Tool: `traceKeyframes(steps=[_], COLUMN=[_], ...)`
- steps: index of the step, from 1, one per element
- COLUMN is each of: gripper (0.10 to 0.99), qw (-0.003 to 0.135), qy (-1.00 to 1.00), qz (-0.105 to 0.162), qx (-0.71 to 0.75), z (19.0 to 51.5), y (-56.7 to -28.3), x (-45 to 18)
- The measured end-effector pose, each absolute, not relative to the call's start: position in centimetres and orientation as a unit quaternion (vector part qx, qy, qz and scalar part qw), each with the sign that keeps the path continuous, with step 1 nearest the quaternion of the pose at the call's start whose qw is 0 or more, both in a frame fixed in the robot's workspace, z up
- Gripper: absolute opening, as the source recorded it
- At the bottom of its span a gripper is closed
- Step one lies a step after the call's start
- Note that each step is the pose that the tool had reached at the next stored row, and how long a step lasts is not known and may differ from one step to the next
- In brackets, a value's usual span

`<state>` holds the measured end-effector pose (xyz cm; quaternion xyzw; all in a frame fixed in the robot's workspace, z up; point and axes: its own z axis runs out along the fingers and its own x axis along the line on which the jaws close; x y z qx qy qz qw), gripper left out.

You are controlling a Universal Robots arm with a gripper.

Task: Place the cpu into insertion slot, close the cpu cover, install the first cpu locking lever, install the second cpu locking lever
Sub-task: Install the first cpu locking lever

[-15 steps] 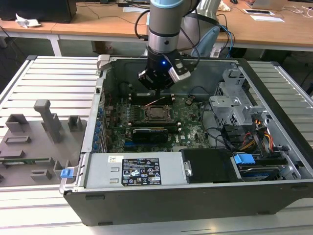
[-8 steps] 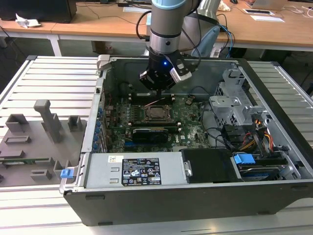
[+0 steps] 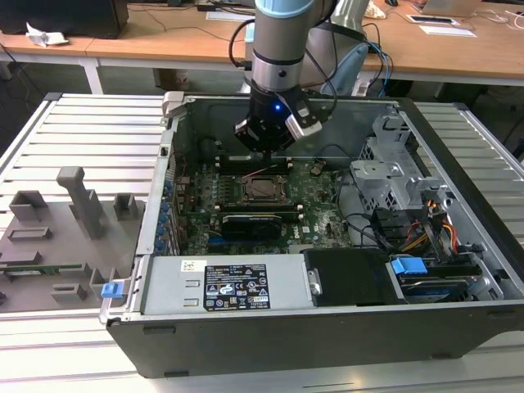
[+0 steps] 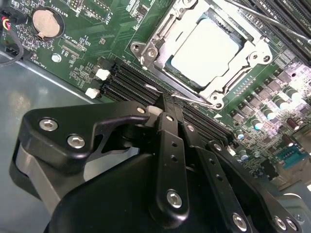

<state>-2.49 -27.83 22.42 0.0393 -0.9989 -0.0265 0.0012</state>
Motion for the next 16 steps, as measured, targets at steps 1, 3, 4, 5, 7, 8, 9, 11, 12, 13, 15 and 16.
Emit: traceKeyframes(steps=[1,3,4,5,7,8,9,11,12,13,15,16], gripper=[0.106,0.106,0.106,0.106,0.106,0.106,0.106,0.106,0.106,0.106,0.106,0.106], qw=[0.001,0.001,0.001,0.001,0.001,0.001,0.001,0.001,0.001,0.001,0.001,0.001], qy=[-0.999,-0.999,-0.999,-0.999,-0.999,-0.999,-0.999,-0.999,-0.999,-0.999,-0.999,-0.999], qz=[-0.026,-0.026,-0.026,-0.026,-0.026,-0.026,-0.026,-0.026,-0.026,-0.026,-0.026,-0.026], qx=[0.039,0.039,0.039,0.039,0.039,0.039,0.039,0.039,0.039,0.039,0.039,0.039], z=[22.38,22.29,22.24,22.15,22.01,21.94,21.85,21.74,21.68,21.63,21.55,21.50], y=[-27.82,-27.82,-27.82,-27.82,-27.82,-27.82,-27.82,-27.82,-27.82,-27.82,-27.82,-27.82], x=[-2.47,-2.44,-2.43,-2.37,-2.29,-2.26,-2.23,-2.14,-2.07,-1.96,-1.76,-1.68])
